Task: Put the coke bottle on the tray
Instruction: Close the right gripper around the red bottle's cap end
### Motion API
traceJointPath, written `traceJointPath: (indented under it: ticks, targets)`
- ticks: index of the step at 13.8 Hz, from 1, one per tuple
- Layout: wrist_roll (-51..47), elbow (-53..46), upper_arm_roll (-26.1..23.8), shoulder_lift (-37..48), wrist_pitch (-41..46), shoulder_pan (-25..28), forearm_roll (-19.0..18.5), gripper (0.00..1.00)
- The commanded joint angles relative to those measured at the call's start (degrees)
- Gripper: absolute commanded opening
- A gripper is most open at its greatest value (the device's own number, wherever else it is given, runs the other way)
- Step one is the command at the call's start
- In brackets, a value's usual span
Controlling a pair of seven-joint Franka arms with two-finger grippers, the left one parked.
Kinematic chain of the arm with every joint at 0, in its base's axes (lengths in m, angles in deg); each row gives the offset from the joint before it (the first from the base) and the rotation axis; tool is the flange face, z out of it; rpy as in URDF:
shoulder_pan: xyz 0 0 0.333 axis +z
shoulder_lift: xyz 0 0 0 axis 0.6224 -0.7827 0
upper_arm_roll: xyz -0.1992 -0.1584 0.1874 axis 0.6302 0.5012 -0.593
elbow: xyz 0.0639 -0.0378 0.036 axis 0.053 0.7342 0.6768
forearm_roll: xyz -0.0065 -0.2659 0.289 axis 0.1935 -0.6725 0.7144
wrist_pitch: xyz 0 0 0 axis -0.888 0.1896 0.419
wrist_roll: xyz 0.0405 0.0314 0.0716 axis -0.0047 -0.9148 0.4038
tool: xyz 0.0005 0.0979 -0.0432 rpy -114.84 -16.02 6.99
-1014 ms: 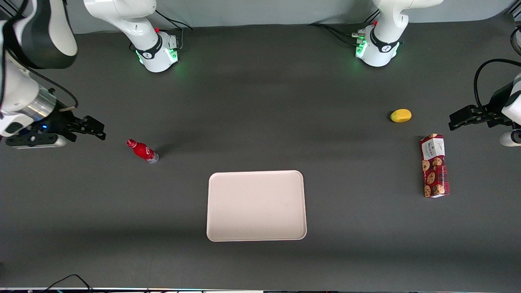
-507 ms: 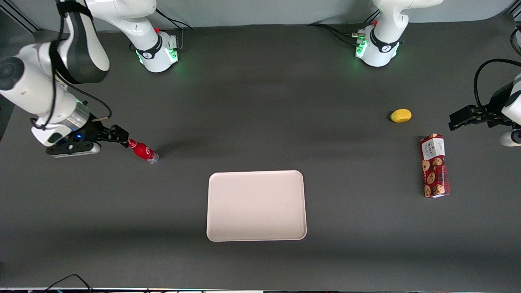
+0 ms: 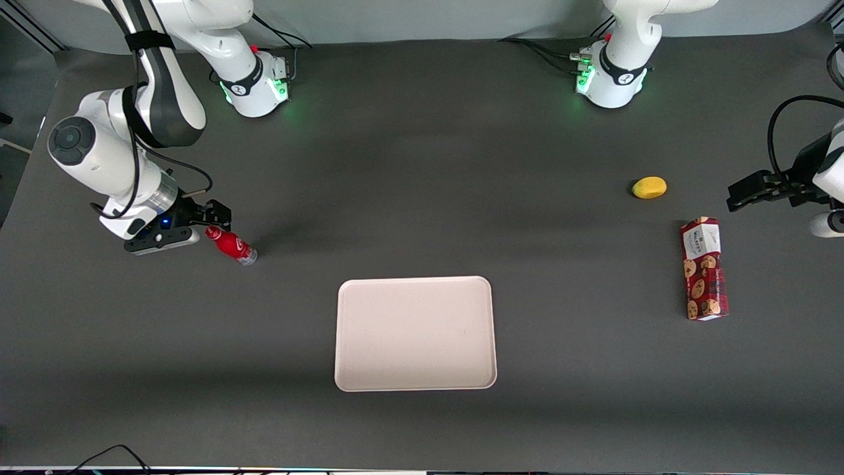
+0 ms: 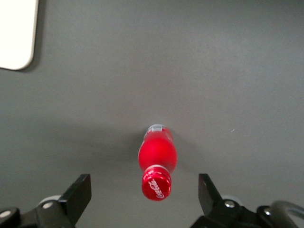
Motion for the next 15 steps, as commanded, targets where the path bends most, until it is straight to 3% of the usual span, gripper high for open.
traceJointPath:
  ticks: [1,8,11,13,15]
  targets:
    - [3.5,1.3,-0.1,-1.5,-1.9,-0.7,0.8,1.00]
    - [3.7,1.3,0.0,-3.4,-2.8,-0.9,0.7,0.98]
    - [3.6,1.6,0.0,-3.8,-2.8,-1.0,0.7,0.87]
    - [3.6,2.0,0.0,-3.9,-2.8,-1.1,0.7,0.87]
    - [3.7,2.1,0.0,-3.7,-2.7,-1.2,0.7,0.70]
